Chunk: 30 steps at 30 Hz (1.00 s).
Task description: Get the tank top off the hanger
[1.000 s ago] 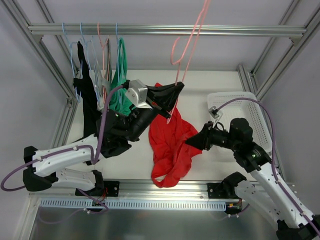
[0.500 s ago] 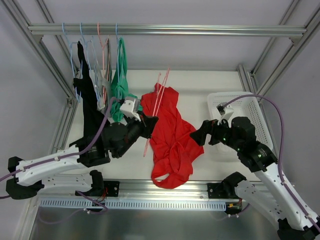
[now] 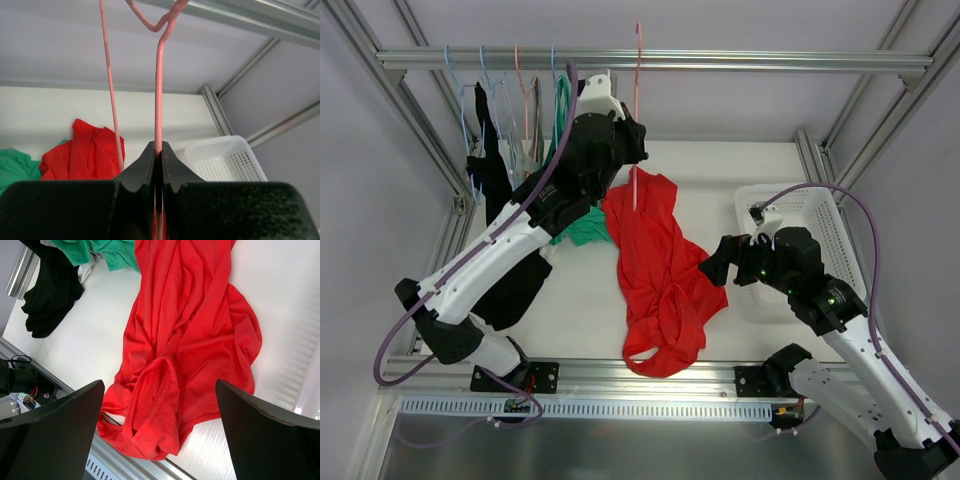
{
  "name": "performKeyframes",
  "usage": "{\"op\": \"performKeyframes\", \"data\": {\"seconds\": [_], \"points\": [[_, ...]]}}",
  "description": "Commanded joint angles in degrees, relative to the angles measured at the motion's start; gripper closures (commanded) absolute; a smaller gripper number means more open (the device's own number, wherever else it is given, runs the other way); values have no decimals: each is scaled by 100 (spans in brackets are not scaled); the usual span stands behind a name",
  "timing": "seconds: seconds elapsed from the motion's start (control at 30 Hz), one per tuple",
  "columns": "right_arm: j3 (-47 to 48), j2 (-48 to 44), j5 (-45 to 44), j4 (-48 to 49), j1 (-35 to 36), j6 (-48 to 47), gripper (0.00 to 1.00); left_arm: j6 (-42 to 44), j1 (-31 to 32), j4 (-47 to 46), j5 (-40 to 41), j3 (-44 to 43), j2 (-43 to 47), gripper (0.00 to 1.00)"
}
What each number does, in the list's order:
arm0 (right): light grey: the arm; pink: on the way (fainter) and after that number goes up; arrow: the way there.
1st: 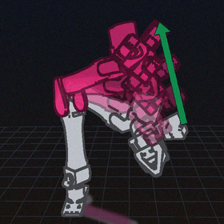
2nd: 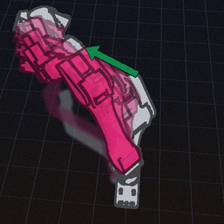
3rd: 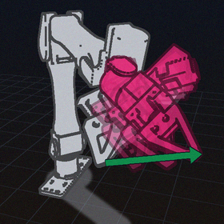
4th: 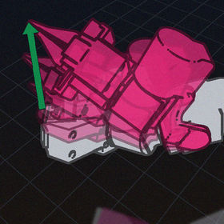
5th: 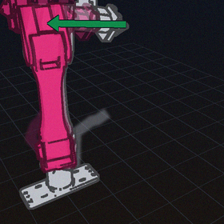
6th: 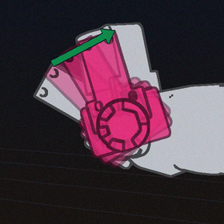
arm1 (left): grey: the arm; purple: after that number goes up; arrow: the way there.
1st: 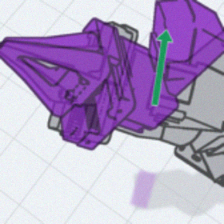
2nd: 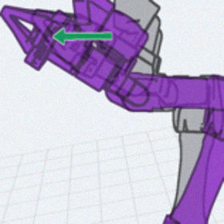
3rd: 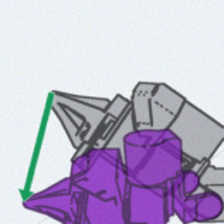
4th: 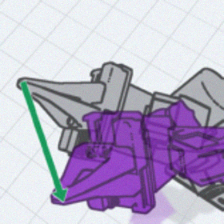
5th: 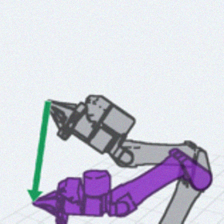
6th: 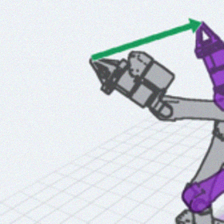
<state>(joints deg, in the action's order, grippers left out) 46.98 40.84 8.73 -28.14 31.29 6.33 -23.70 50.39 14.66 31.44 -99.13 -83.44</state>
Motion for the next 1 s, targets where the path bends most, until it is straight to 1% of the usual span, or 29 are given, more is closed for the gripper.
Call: {"op": "performKeyframes", "data": {"seconds": [0.0,0.1,0.17,0.3,0.37,0.47,0.53,0.57,0.6,0.63,0.67,0.7,0.73,0.8,0.83,0.87,0.9,0.93,0.97], "points": [[-5,-50,-100,124,18,-26,1,-160,-440,196,-586,-615,-321,100],[-40,-32,-21,195,18,0,0,-275,-696,222,-911,-748,-568,100],[-84,-6,-3,230,18,-9,0,-424,-741,283,-1078,-696,-621,100],[-128,143,111,335,18,-53,1,-758,-881,301,-1298,-266,-630,100],[-93,249,392,476,18,-105,0,-934,-996,301,-1386,-142,-630,100],[-23,547,646,687,18,-281,1,-1004,-1031,301,-1448,103,-499,100],[21,915,735,792,18,-395,1,-1048,-1031,301,-1413,218,-367,100],[82,1082,753,819,18,-430,1,-1049,-1040,301,-1395,358,-201,95],[118,1467,735,854,35,-457,1,-1049,-1040,301,-1360,438,-95,86],[162,1680,561,880,70,-431,0,-1057,-1040,310,-1325,534,11,60],[214,1899,429,889,105,-431,1,-1057,-1040,301,-1307,762,255,45],[328,2119,254,898,245,-431,1,-1075,-1040,301,-1281,886,380,19],[381,2539,-96,942,351,-431,1,-1092,-1040,310,-1255,1035,512,1],[591,2963,-327,1003,640,-422,0,-1110,-1040,301,-1202,1518,977,1],[671,3374,-485,1073,729,-396,1,-1110,-1031,310,-1167,1728,1144,1],[759,3569,-556,1126,790,-326,1,-1119,-1031,301,-1132,2140,1528,1],[838,3771,-687,1161,922,-256,0,-1101,-1023,301,-1053,2361,1741,1],[1013,3974,-1098,1205,984,-168,1,-1119,-1014,310,-939,2607,1961,1],[1110,4411,-1197,1214,1019,-80,1,-1119,-1014,301,-721,3071,2415,1]]}}
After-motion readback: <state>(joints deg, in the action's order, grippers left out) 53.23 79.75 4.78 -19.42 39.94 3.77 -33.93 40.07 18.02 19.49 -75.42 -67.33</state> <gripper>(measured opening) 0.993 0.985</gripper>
